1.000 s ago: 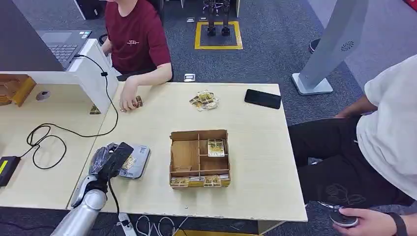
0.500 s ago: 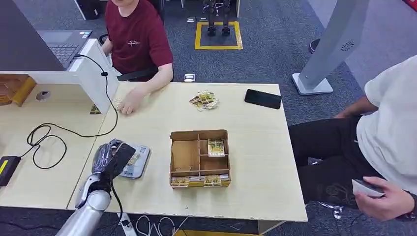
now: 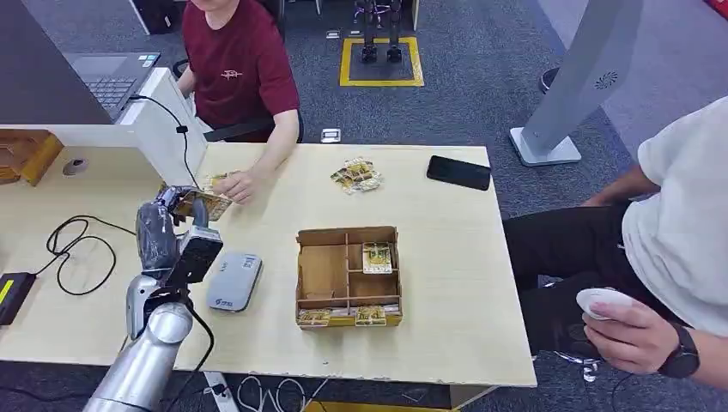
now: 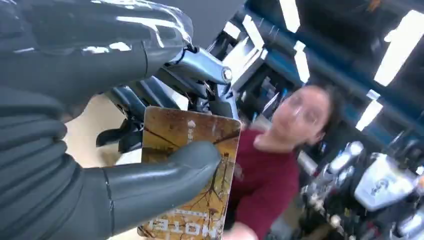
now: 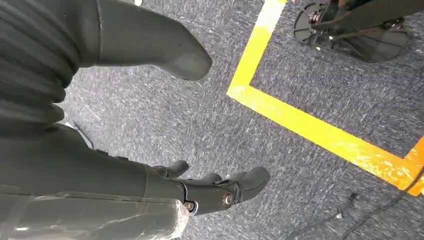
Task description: Pass the card to the sensor for recognition and then transmit it.
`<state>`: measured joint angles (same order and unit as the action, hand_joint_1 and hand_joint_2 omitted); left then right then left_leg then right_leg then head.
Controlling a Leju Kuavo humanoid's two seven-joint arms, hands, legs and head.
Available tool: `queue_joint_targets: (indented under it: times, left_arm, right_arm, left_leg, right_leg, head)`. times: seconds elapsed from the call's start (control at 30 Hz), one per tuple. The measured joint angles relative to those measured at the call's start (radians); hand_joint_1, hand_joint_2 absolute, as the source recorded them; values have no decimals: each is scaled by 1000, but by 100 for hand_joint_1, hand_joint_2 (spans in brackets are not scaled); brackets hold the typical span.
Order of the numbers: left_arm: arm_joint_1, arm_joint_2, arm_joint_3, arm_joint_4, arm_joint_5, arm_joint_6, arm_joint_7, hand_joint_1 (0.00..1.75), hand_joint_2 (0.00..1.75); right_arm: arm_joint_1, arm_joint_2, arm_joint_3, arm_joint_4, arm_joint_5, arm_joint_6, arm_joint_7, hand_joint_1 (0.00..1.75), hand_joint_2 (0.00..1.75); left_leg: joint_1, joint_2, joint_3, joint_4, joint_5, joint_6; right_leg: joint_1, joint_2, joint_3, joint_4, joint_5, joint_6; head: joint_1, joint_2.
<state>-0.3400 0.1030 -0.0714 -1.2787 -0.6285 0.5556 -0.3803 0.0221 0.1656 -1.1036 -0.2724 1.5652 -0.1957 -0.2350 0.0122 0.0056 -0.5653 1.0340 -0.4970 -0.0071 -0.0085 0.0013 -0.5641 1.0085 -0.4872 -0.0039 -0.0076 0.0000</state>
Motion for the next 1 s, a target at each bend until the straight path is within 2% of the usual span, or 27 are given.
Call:
queue_joint_targets:
  times: [0.07,0.1,0.17,0.23,0.3,0.43,0.67,0.97,1.0]
  left_arm:
    - [-16,14,-14,5,-168,93,20,175,175]
    - [-28,20,-15,10,-234,111,23,175,175]
    - [-45,27,-13,24,-333,114,15,175,175]
    - [-59,27,11,37,-432,115,-21,175,175]
    - [-68,21,46,45,-495,115,-53,175,175]
    - [-81,-3,122,55,-587,115,-74,175,175]
    - [-97,-30,189,79,-601,115,-90,175,175]
    - [-103,-52,203,99,-565,115,-101,175,175]
    - [-104,-53,203,103,-557,115,-101,0,175]
  right_arm:
    - [-1,-3,18,5,0,-3,0,0,175]
    - [-3,-6,26,8,0,-5,0,0,175]
    - [-6,-11,37,15,0,-8,0,0,175]
    - [-8,-16,50,22,0,-11,0,0,175]
    - [-9,-21,59,28,0,-14,0,0,175]
    - [-11,-26,72,38,0,-14,0,0,175]
    - [-14,-27,80,50,0,-20,0,0,175]
    - [-15,-29,80,56,-1,-19,0,0,175]
    - [-15,-29,80,56,-2,-19,0,0,175]
  left_leg:
    - [0,0,0,0,0,0]
    - [0,0,0,0,0,0]
    - [0,0,0,0,0,0]
    - [0,0,0,0,0,0]
    - [0,0,0,0,0,0]
    - [0,0,0,0,0,0]
    - [0,0,0,0,0,0]
    - [0,0,0,0,0,0]
    - [0,0,0,0,0,0]
  right_leg:
    - [0,0,0,0,0,0]
    - [0,0,0,0,0,0]
    - [0,0,0,0,0,0]
    - [0,0,0,0,0,0]
    - [0,0,0,0,0,0]
    - [0,0,0,0,0,0]
    - [0,0,0,0,0,0]
    - [0,0,0,0,0,0]
    - [0,0,0,0,0,0]
  head:
    - [0,0]
    - [-1,0]
    - [0,0]
    - [0,0]
    - [0,0]
    - [0,0]
    - [0,0]
    - [0,0]
    - [0,0]
